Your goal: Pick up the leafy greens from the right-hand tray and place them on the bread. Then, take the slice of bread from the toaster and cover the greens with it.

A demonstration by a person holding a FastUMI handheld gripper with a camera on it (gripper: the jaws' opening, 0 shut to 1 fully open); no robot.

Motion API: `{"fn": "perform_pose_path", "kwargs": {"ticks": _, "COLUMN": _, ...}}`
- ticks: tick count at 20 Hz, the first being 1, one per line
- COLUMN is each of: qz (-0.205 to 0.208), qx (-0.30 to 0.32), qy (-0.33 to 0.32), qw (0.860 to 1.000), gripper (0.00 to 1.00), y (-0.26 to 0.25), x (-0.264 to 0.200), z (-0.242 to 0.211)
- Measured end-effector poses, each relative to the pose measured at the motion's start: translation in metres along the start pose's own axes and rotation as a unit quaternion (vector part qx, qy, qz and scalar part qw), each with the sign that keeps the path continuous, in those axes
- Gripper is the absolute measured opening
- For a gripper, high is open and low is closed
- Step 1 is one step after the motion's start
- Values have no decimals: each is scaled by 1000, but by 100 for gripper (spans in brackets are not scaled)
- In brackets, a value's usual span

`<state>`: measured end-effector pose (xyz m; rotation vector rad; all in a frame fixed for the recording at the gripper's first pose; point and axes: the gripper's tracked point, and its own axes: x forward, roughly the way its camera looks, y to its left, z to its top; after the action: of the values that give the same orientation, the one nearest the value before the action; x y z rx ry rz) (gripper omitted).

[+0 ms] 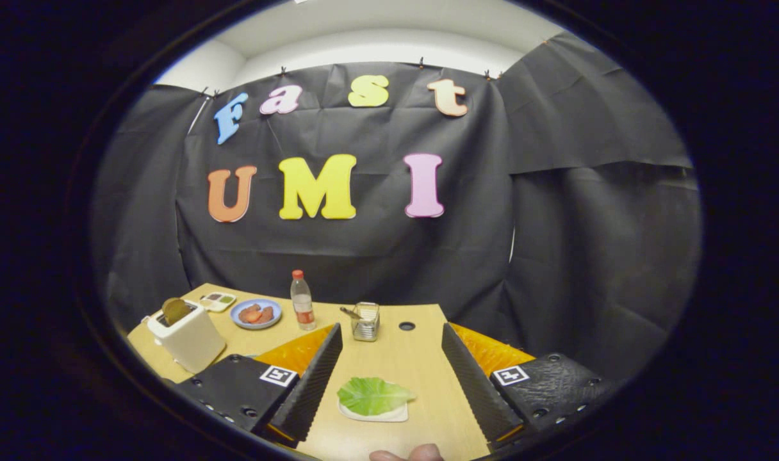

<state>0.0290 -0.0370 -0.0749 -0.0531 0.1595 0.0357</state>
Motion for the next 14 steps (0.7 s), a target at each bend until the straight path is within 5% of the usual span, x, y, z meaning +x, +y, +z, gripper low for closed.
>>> {"fn": "perform_pose_path", "kwargs": {"ticks": 14, "qz": 45, "qx": 46, "qy": 123, "qw": 990, "gripper": 96, "y": -48, "x": 104, "z": -166}}
